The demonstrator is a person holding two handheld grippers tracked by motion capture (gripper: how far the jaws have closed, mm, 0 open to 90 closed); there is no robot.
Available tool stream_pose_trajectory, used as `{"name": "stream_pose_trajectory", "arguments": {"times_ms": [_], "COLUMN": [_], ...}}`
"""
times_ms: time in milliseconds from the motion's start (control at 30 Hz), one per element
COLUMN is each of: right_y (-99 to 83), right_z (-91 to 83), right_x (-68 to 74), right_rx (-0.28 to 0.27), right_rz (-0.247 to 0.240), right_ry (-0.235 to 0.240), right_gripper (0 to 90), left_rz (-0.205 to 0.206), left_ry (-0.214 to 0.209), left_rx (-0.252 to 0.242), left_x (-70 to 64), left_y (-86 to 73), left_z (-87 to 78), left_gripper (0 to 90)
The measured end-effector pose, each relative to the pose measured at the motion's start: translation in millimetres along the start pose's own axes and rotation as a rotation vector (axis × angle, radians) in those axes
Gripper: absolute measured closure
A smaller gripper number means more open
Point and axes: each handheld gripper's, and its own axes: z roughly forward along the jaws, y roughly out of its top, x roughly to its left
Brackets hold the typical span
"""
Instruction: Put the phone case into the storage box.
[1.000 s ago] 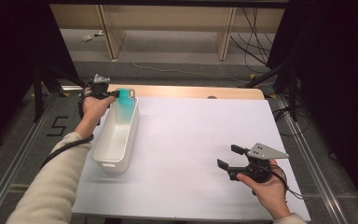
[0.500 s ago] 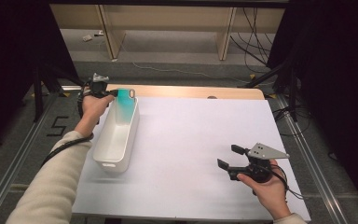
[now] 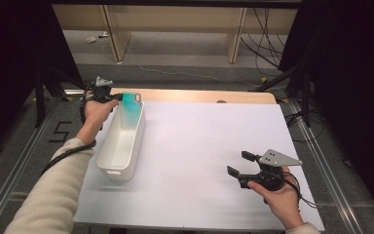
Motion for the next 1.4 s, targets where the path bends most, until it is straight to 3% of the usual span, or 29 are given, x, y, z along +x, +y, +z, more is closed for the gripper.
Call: {"name": "stream_pose_trajectory", "arguments": {"times_ms": [100, 233, 333, 367, 433, 600, 700, 1000, 1100, 1167, 1300, 1400], "right_y": [0.0, 0.1, 0.1, 0.3, -0.4, -0.2, -0.3, -0.1, 0.5, 0.1, 0.3, 0.3], "right_z": [0.1, -0.1, 0.4, 0.0, 2.3, 3.5, 3.3, 2.9, 1.4, 3.2, 3.2, 3.0], "right_x": [0.0, 0.0, -1.1, 0.0, 0.5, -1.0, 0.4, -0.3, -0.4, -0.1, -0.1, 0.0], "right_rx": [0.000, 0.001, -0.013, 0.002, -0.028, -0.049, -0.043, -0.047, -0.025, -0.043, -0.045, -0.048], "right_rz": [0.001, 0.000, -0.016, 0.000, 0.003, -0.023, 0.000, 0.000, -0.007, -0.002, -0.001, -0.003], "right_ry": [0.000, -0.001, -0.014, -0.003, 0.002, -0.007, 0.006, 0.006, -0.008, 0.002, 0.004, 0.005], "right_gripper": [21.5, 21.5, 21.5, 21.5, 21.4, 21.4, 21.3, 21.2, 21.2, 21.1, 21.1, 21.1], "left_rz": [0.018, -0.003, 0.010, 0.016, -0.003, 0.007, -0.003, -0.001, 0.013, 0.017, -0.005, 0.000], "left_ry": [-0.005, -0.032, -0.043, -0.049, -0.073, -0.076, -0.085, -0.107, -0.098, -0.090, -0.112, -0.127], "left_rx": [-0.010, -0.034, -0.047, -0.046, -0.066, -0.096, -0.121, -0.168, -0.176, -0.184, -0.212, -0.222], "left_x": [-1.1, -5.0, -9.5, -10.7, -15.6, -24.4, -28.3, -37.2, -40.1, -41.8, -46.1, -49.8], "left_y": [-0.8, -1.8, -1.5, -1.6, -2.7, -4.3, -5.4, -16.1, -20.4, -22.4, -25.4, -28.8], "left_z": [-5.4, -16.0, -26.0, -29.3, -35.7, -49.4, -57.7, -82.2, -91.1, -96.7, -105.6, -112.2], "left_gripper": [82.9, 77.6, 71.8, 68.9, 66.0, 55.6, 48.6, 30.3, 24.9, 21.1, 16.5, 16.3]}}
